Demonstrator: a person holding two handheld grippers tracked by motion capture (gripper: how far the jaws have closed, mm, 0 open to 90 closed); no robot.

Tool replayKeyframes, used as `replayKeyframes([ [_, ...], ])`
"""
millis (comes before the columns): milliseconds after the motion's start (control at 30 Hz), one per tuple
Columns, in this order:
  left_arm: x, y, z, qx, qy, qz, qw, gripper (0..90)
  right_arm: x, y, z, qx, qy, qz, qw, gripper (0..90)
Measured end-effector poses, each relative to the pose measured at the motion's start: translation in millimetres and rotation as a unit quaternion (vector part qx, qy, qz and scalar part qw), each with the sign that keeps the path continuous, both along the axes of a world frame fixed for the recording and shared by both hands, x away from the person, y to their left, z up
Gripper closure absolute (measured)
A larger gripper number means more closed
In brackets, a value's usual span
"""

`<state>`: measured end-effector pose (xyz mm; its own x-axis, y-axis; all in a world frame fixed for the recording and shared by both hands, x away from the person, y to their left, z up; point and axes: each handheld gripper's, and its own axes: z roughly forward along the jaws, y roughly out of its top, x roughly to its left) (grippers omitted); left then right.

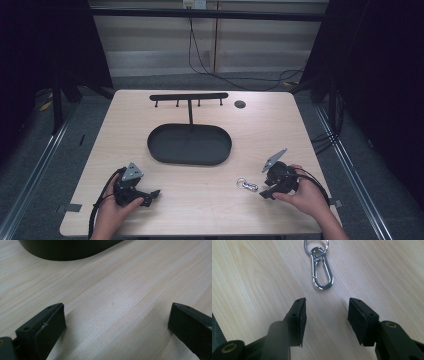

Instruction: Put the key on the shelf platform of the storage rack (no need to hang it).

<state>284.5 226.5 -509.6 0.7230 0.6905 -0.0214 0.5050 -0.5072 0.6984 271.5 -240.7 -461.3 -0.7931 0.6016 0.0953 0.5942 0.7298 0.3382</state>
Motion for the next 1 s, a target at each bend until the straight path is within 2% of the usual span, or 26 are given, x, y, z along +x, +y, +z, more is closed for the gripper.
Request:
replayKeyframes([
  [33,0.0,0.0,0.0,0.0,0.0,0.0,1.0,0.9,0.0,0.0,0.0,0.0,0.0,0.0,1.0,49.1],
  [67,0.0,0.0,0.0,0.0,0.0,0.0,1.0,0.9,3.5,5.6,0.3,-0.011,0.002,0.011,0.9999,50.0],
  [167,0.0,0.0,0.0,0.0,0.0,0.0,1.0,0.9,6.0,8.9,0.8,-0.011,0.004,0.014,0.9998,50.6],
  [500,0.0,0.0,0.0,0.0,0.0,0.0,1.0,0.9,20.6,24.3,-3.3,-0.037,0.018,0.037,0.9985,55.4],
  [567,0.0,0.0,0.0,0.0,0.0,0.0,1.0,0.9,23.2,29.0,-3.5,-0.042,0.017,0.047,0.9979,57.3],
  [600,0.0,0.0,0.0,0.0,0.0,0.0,1.0,0.9,23.4,31.6,-3.3,-0.044,0.024,0.046,0.9977,58.5],
  [633,0.0,0.0,0.0,0.0,0.0,0.0,1.0,0.9,24.8,35.4,-3.9,-0.053,0.027,0.056,0.9966,58.6],
  [800,0.1,0.0,0.0,0.0,0.0,0.0,1.0,0.9,29.1,43.6,-4.8,-0.061,0.031,0.074,0.9949,59.1],
  [867,0.0,0.0,0.0,0.0,0.0,0.0,1.0,0.9,29.5,45.6,-4.9,-0.065,0.031,0.072,0.9948,59.5],
  [1000,0.1,0.0,0.0,0.0,0.0,0.0,1.0,0.9,32.6,51.0,-5.9,-0.068,0.043,0.079,0.9936,66.4],
])
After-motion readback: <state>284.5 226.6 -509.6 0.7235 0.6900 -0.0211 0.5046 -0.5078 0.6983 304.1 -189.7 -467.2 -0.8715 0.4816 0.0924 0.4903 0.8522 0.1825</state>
